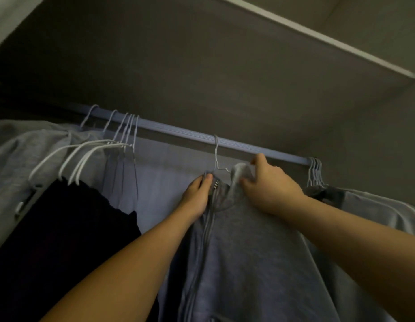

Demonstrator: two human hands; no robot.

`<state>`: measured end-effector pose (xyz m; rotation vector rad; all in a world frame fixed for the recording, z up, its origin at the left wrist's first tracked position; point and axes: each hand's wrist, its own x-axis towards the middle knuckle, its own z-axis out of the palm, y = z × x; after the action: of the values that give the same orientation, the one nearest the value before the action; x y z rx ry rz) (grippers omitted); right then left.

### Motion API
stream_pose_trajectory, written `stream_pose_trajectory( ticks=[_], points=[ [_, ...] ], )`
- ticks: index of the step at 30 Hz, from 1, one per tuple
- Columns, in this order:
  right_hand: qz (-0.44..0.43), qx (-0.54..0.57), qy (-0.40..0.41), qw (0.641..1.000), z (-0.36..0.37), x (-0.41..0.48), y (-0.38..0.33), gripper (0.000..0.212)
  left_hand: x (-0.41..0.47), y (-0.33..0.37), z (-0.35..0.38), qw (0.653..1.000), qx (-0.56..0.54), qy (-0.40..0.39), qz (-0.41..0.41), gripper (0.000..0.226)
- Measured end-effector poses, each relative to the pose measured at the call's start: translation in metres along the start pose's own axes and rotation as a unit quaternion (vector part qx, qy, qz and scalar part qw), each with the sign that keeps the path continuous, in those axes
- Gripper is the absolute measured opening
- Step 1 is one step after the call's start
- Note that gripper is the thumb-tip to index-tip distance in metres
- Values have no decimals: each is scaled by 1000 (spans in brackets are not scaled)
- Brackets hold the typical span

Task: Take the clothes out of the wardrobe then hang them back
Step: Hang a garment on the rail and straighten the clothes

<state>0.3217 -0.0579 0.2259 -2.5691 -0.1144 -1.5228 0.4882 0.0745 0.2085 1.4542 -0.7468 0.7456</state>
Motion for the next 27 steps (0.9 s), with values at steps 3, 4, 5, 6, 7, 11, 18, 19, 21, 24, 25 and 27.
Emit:
stream_pose_trajectory(
  ticks=[3, 4, 5, 6, 7, 11, 18, 19, 21, 24, 25, 27],
  points=[
    [-102, -143, 21, 984, 2, -15, 7, 60, -2, 0, 4, 1000, 10, 0, 3, 83],
    [-122, -172, 17, 977, 2, -19, 10, 64, -1, -1, 7, 1000, 10, 2, -1, 91],
    [-137, -199, 11, 970, 1, -21, 12, 66, -1, 0, 9, 1000, 11, 4, -5, 97],
    [-148, -223, 4, 964, 1, -23, 15, 67, 0, 1, 11, 1000, 10, 5, -6, 101],
    [-155, -240, -7, 958, -1, -23, 18, 68, 1, 1, 14, 1000, 10, 5, -8, 104],
    [-143, -257, -61, 954, -8, -22, 27, 78, 0, 3, 33, 1000, -3, -10, -21, 106],
    [-100, -302, -86, 944, -19, -23, 67, 87, 4, -2, 98, 999, -4, -40, -17, 62],
    [-94, -311, -86, 942, -21, -23, 74, 88, 4, -2, 109, 999, -1, -44, -19, 61],
    [-82, -330, -86, 936, -25, -24, 90, 89, 4, -1, 132, 998, -14, -54, -23, 61],
    [-67, -374, -86, 921, -31, -26, 116, 89, 5, 1, 165, 996, -38, -76, -22, 61],
    [-63, -389, -85, 915, -34, -26, 125, 89, 6, 0, 176, 995, -39, -84, -24, 61],
    [-55, -418, -87, 903, -39, -27, 142, 91, 6, 0, 198, 994, -48, -99, -28, 63]
  ],
)
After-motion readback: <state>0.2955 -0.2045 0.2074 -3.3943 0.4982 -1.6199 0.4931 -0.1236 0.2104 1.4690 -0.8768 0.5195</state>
